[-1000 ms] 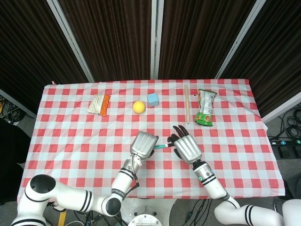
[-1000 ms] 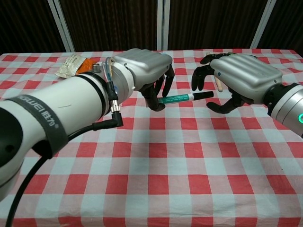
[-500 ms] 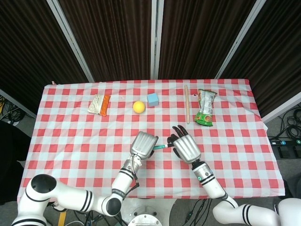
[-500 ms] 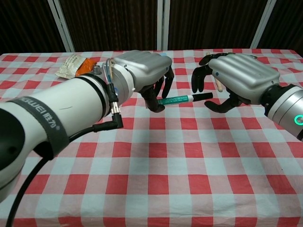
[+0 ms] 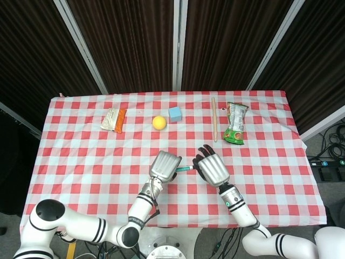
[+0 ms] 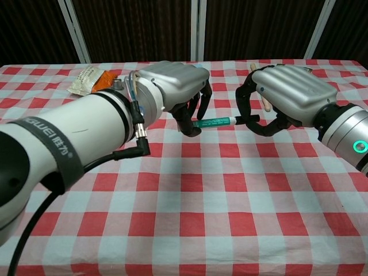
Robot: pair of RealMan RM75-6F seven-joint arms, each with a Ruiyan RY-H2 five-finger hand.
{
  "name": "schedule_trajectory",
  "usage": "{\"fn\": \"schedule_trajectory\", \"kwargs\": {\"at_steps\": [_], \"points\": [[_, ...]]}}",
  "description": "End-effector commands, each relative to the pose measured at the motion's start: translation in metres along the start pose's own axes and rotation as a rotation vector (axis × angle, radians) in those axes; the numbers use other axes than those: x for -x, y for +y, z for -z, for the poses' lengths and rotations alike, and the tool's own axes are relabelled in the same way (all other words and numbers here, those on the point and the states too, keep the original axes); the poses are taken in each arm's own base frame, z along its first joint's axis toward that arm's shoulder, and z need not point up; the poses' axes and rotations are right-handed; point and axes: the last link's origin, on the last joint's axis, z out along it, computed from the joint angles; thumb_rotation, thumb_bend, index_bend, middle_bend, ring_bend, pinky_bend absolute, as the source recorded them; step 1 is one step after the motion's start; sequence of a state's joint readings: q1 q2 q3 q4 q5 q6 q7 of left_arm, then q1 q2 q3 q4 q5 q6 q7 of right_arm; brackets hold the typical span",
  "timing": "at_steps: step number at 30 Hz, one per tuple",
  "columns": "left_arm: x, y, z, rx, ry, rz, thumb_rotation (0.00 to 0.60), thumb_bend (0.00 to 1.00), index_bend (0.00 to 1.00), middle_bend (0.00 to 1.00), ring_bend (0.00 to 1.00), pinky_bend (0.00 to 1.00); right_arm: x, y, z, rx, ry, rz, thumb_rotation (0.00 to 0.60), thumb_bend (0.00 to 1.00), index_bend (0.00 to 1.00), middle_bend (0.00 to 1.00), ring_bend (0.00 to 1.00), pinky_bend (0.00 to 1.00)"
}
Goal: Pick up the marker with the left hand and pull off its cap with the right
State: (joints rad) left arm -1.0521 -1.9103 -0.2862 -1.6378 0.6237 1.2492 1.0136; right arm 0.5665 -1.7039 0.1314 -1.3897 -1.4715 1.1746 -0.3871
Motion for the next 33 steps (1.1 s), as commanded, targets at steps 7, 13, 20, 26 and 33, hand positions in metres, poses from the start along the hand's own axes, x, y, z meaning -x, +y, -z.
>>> {"fn": "schedule_trajectory", "kwargs": {"at_steps": [7,13,20,26,33], "points": [[-0.004,-0.007,0.002,-0.007,0.015,0.018,0.6,0.33,0.56,0.6,1.0,0.96,-0.003,0.005,0.001,0.012,0.035,-0.001,0.6,0.32,0.7,0.65,0.31,0.24],[-0.005,-0.027,0.006,-0.039,0.027,0.01,0.6,0.33,0.56,0.6,1.0,0.96,-0.003,0.019,0.008,0.044,0.048,0.005,0.6,0.32,0.72,0.67,0.33,0.24],[0.023,-0.06,0.012,-0.059,0.005,-0.026,0.6,0.33,0.56,0.61,1.0,0.96,0.013,0.037,0.019,0.097,-0.003,0.001,0.6,0.33,0.72,0.67,0.33,0.24],[0.045,-0.082,0.011,-0.038,0.02,-0.056,0.6,0.33,0.56,0.61,1.0,0.96,0.032,0.044,0.018,0.122,-0.047,-0.011,0.6,0.33,0.72,0.66,0.33,0.24],[0.059,-0.101,0.011,-0.026,0.016,-0.037,0.6,0.23,0.46,0.53,0.97,0.94,0.048,0.05,0.013,0.136,-0.117,-0.004,0.6,0.25,0.54,0.53,0.25,0.21]]}}
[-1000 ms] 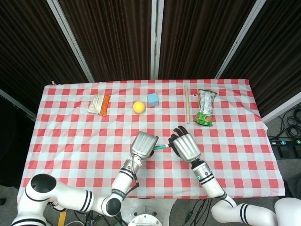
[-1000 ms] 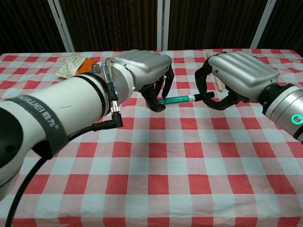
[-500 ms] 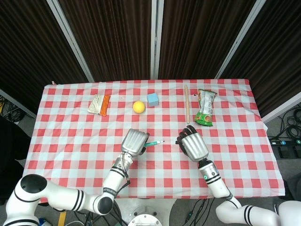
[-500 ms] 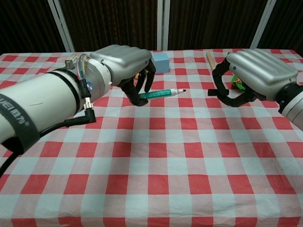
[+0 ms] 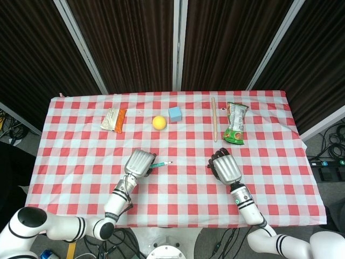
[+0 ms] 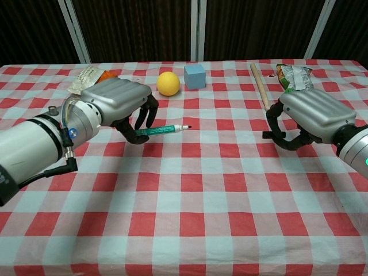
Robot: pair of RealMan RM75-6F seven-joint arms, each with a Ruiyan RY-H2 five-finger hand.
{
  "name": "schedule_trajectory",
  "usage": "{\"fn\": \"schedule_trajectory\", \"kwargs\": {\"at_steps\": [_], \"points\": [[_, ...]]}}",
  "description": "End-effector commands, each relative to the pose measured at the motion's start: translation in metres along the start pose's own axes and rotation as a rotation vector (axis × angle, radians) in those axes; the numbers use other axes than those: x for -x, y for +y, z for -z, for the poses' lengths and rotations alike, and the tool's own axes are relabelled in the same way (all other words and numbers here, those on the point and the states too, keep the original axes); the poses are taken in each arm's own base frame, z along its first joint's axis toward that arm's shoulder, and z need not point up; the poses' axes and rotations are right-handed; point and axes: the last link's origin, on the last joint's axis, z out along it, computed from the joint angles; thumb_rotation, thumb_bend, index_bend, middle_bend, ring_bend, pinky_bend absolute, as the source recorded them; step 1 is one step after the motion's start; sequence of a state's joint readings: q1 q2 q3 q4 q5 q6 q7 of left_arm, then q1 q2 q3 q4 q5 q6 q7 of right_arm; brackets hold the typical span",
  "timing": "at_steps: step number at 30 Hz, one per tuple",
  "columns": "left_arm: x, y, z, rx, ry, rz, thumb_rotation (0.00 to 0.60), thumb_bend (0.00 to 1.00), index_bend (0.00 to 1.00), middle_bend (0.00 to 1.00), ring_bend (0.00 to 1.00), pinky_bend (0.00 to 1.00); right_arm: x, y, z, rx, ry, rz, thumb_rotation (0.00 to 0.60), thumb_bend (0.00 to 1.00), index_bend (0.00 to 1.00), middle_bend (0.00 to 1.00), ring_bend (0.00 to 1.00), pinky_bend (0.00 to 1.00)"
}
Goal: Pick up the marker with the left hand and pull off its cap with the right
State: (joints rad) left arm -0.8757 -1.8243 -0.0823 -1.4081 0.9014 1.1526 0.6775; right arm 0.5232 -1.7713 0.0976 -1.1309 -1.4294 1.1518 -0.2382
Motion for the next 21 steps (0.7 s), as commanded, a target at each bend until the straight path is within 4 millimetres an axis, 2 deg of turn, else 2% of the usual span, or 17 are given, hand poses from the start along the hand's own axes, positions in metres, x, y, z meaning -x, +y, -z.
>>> {"fn": "schedule_trajectory", "kwargs": {"at_steps": [1,4,6,11,17,19,21], "points": [[0.007,-0.007,0.002,0.011,-0.007,0.0,0.6,0.21,0.44,0.51,0.97,0.94,0.006,0.001,-0.003,0.001,-0.044,-0.007,0.6,0.2,0.47,0.48,0.21,0.19],[0.009,-0.012,0.003,0.006,-0.01,0.0,0.6,0.17,0.4,0.48,0.96,0.93,0.006,0.002,-0.002,0.0,-0.072,-0.019,0.6,0.09,0.26,0.32,0.1,0.12],[0.008,-0.015,0.004,0.0,-0.004,0.006,0.6,0.13,0.36,0.45,0.96,0.93,0.004,0.002,-0.002,0.005,-0.075,-0.025,0.6,0.06,0.18,0.24,0.04,0.1],[0.0,-0.025,0.007,-0.024,0.024,0.03,0.6,0.12,0.35,0.43,0.96,0.93,-0.007,0.008,0.002,0.016,-0.045,-0.03,0.6,0.05,0.12,0.18,0.0,0.08],[-0.034,-0.051,0.025,-0.094,0.159,0.063,0.6,0.1,0.35,0.43,0.91,0.89,-0.038,0.025,0.019,0.049,0.061,-0.059,0.6,0.04,0.12,0.17,0.0,0.08],[-0.042,-0.065,0.037,-0.133,0.193,0.075,0.6,0.09,0.35,0.43,0.84,0.86,-0.05,0.035,0.031,0.077,0.107,-0.073,0.6,0.04,0.12,0.17,0.0,0.08],[-0.046,-0.079,0.052,-0.178,0.221,0.091,0.6,0.08,0.34,0.41,0.69,0.78,-0.061,0.047,0.047,0.113,0.148,-0.082,0.6,0.04,0.12,0.17,0.0,0.08]]}}
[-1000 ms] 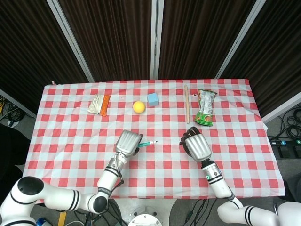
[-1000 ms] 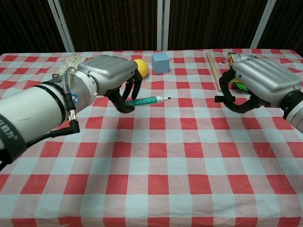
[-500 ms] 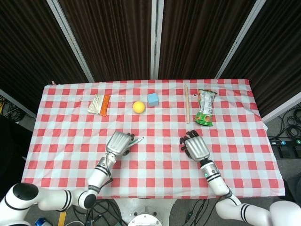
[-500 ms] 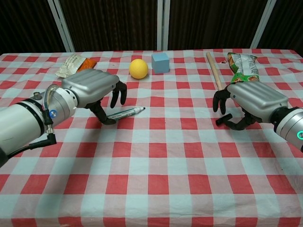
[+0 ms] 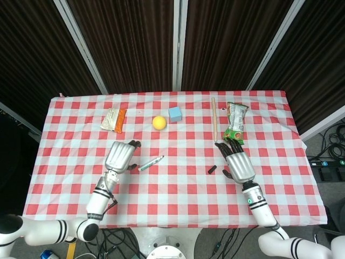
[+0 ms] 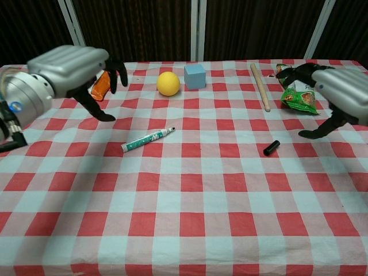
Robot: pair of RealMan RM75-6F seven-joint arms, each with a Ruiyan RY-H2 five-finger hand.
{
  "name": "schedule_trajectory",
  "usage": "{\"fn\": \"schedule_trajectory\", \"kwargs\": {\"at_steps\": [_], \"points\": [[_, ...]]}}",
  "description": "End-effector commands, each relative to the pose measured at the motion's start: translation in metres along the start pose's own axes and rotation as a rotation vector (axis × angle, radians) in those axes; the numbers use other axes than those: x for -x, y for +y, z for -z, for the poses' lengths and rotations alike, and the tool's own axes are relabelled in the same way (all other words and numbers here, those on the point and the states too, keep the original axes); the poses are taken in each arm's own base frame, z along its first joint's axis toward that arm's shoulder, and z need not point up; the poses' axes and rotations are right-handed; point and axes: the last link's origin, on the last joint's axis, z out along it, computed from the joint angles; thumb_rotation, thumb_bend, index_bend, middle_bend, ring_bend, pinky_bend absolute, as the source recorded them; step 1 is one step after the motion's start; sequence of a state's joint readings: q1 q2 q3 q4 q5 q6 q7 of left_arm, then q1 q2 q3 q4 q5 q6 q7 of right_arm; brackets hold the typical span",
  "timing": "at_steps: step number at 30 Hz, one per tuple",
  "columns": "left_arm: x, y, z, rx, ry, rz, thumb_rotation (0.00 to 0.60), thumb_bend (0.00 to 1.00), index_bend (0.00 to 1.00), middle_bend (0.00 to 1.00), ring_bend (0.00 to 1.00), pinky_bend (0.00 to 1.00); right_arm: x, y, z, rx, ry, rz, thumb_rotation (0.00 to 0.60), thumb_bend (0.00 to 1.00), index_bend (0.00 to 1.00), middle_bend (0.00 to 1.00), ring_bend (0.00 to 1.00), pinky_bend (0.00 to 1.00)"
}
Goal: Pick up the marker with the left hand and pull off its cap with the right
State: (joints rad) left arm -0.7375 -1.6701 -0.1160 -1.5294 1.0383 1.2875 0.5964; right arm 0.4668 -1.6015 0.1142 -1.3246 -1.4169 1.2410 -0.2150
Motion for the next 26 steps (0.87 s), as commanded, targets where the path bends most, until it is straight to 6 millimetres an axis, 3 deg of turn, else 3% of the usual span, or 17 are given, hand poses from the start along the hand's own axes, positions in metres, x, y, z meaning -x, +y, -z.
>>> {"fn": "schedule_trajectory", "kwargs": {"at_steps": [1,6,9,13,18,21,26], "points": [[-0.017,-0.031,0.024,-0.083,0.066,0.028,0.6,0.08,0.34,0.4,0.64,0.74,-0.025,0.023,0.029,0.064,0.081,-0.022,0.6,0.04,0.12,0.17,0.0,0.07],[-0.01,-0.073,0.072,-0.117,0.104,0.04,0.6,0.04,0.25,0.21,0.23,0.33,-0.044,0.051,0.081,0.167,0.134,-0.019,0.6,0.03,0.1,0.13,0.0,0.02],[-0.001,-0.095,0.102,-0.088,0.112,0.051,0.6,0.04,0.22,0.15,0.13,0.2,-0.043,0.063,0.112,0.23,0.093,-0.055,0.6,0.02,0.07,0.13,0.0,0.0],[0.015,-0.118,0.137,-0.144,0.092,0.05,0.6,0.04,0.2,0.15,0.12,0.18,-0.039,0.069,0.145,0.269,0.053,-0.024,0.6,0.01,0.02,0.11,0.0,0.0],[0.026,-0.134,0.168,-0.212,0.092,0.03,0.6,0.04,0.2,0.14,0.12,0.17,-0.022,0.058,0.175,0.266,0.039,-0.005,0.6,0.02,0.01,0.1,0.0,0.0],[0.028,-0.139,0.181,-0.237,0.099,0.031,0.6,0.04,0.2,0.14,0.12,0.17,-0.015,0.052,0.181,0.253,0.037,-0.01,0.6,0.03,0.01,0.1,0.0,0.0],[0.03,-0.142,0.193,-0.264,0.109,0.039,0.6,0.04,0.2,0.14,0.12,0.16,-0.008,0.048,0.175,0.236,0.025,-0.021,0.6,0.02,0.01,0.1,0.0,0.0]]}}
